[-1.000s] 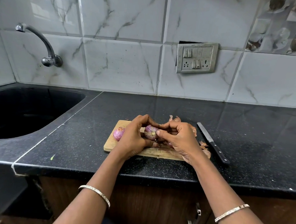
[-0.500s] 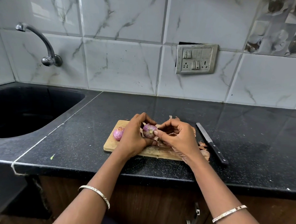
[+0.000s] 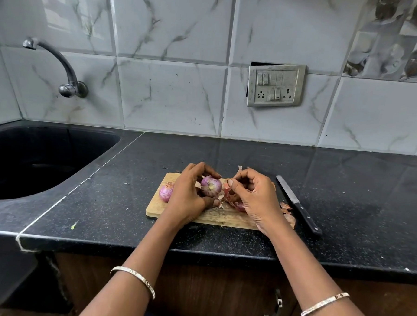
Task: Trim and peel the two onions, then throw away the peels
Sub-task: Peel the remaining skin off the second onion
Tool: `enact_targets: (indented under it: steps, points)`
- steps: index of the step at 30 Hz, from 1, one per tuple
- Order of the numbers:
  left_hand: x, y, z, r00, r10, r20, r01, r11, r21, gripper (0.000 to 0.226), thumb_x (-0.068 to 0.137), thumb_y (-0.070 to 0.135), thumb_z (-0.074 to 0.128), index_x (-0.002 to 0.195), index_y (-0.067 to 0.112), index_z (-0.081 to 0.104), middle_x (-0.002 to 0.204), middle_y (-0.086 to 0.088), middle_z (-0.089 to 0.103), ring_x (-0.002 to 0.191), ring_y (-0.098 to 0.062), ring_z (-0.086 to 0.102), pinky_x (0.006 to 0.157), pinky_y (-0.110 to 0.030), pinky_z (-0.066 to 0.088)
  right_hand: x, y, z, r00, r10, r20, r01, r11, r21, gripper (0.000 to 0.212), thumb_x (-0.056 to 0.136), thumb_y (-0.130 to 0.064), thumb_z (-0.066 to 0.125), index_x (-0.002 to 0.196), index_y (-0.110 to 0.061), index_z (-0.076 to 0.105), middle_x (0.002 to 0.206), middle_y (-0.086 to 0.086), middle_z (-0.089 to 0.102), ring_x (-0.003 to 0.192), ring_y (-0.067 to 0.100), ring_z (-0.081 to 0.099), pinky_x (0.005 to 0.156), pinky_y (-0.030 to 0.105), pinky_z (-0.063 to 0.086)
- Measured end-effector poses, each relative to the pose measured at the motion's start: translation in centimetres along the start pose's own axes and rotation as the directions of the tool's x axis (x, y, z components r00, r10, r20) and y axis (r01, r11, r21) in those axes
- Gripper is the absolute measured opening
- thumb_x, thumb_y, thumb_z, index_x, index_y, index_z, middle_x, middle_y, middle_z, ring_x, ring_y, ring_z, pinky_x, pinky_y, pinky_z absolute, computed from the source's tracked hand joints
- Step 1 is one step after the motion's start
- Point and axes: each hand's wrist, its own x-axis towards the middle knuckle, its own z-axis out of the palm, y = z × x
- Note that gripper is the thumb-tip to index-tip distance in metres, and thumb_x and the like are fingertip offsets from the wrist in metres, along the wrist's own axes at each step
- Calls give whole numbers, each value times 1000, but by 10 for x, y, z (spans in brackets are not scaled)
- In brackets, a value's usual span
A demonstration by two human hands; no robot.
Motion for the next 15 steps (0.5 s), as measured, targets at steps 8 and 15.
enact_targets:
  steps: [8, 15]
  points:
    - [-3, 2, 1, 999, -48, 14, 50, 993, -103, 55, 68, -7, 85, 111, 21, 64, 113, 8, 67, 103, -10, 64, 77, -37, 63, -2, -7, 0, 1000, -9, 24, 9, 1000, 9, 21, 86, -4, 74, 101, -19, 72, 91, -1, 75, 83, 13, 71, 74, 32, 59]
    - [-3, 2, 1, 998, -56, 18, 57, 995, -79, 55, 65, -8, 87, 105, 22, 63, 107, 9, 70, 96, -9, 68, 76, -35, 63, -4, -10, 1, 993, 15, 113, -15, 1000, 3, 25, 80, -29, 85, 102, -20, 76, 88, -1, 77, 81, 14, 74, 65, 29, 59]
